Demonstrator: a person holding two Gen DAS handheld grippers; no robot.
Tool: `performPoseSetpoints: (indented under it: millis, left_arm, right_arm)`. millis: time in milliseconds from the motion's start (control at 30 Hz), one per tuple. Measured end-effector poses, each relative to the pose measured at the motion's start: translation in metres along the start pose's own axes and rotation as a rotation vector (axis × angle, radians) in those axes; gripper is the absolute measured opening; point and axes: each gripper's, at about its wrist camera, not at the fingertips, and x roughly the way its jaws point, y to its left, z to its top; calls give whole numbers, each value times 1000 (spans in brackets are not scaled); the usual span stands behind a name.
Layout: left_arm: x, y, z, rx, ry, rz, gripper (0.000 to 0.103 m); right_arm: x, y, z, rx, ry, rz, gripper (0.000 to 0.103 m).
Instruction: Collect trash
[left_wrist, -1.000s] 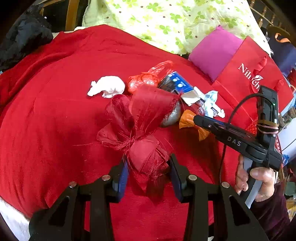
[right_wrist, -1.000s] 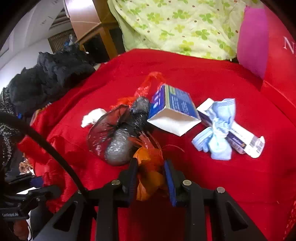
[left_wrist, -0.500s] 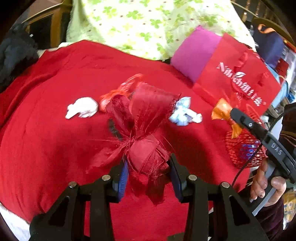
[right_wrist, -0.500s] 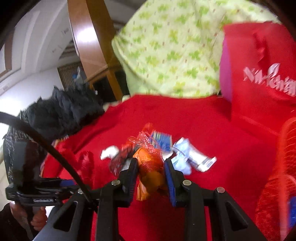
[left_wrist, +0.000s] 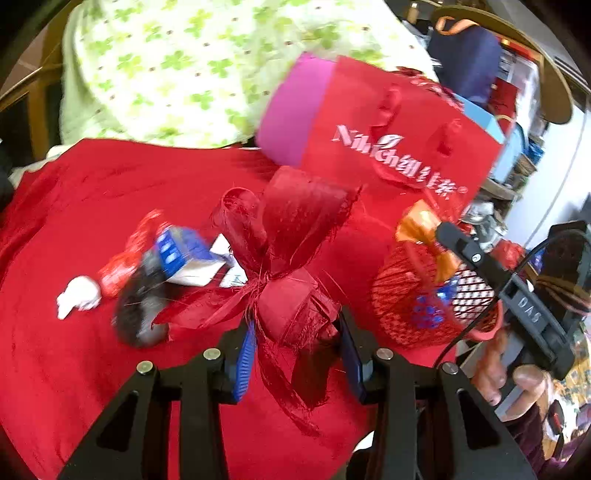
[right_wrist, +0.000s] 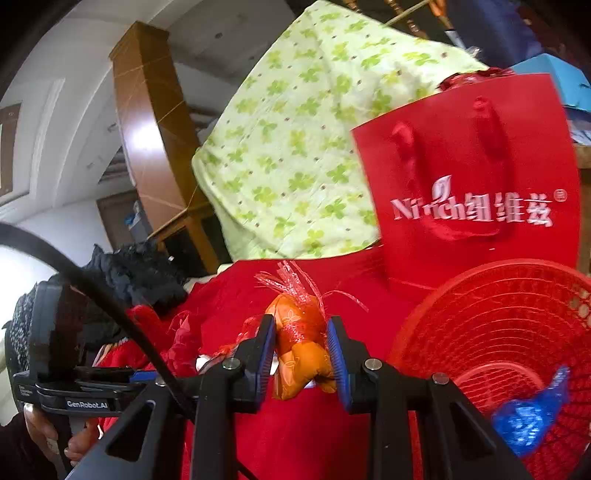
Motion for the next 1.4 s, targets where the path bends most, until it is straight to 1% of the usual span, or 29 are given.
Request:
performPoseSetpoints:
  millis: [267,433,567,733,1033,1133,1167,1200,1267,1300,1400]
  left_arm:
    - [7,-48,31,91,-24,-62,44]
    - [12,-76,44,152,-36,-102,44]
    - [14,-97,49,190,-41,-135,44]
    - [21,-124,51,229,-41,-181,44]
    - [47,-165,54,277,-15,-225,44]
    - [56,-174,54,284,0,-232,49]
    - [59,-176,53,286,7,-232,55]
    - [61,-177,52,288,8,-228,61]
    - [64,-178,50,290,4,-217,63]
    - [65,-176,49,290,7,-212,63]
    - [63,-161,45,268,5,-195,63]
  right_arm:
    - [-26,-29,8,70,-77,-33,31]
    - [-39,-46,12,122,-122,-56,31]
    - [-50,-61,14,171,-155,-83,31]
    - [-61,-82,15,228,-176,-112,31]
    - [-81,-116,11,335,-197,-160,32]
    - [-86,-129,11,388,-197,-175,33]
    - [-87,-134,10,409,-196,-173,33]
    - [-88,-137,9,419,-197,-175,36]
    - [-91,-142,7,447,-207,-182,59]
    - [-94,-144,6,461,-222,-175,74]
    - [-101,-137,8,429,-268,-158,74]
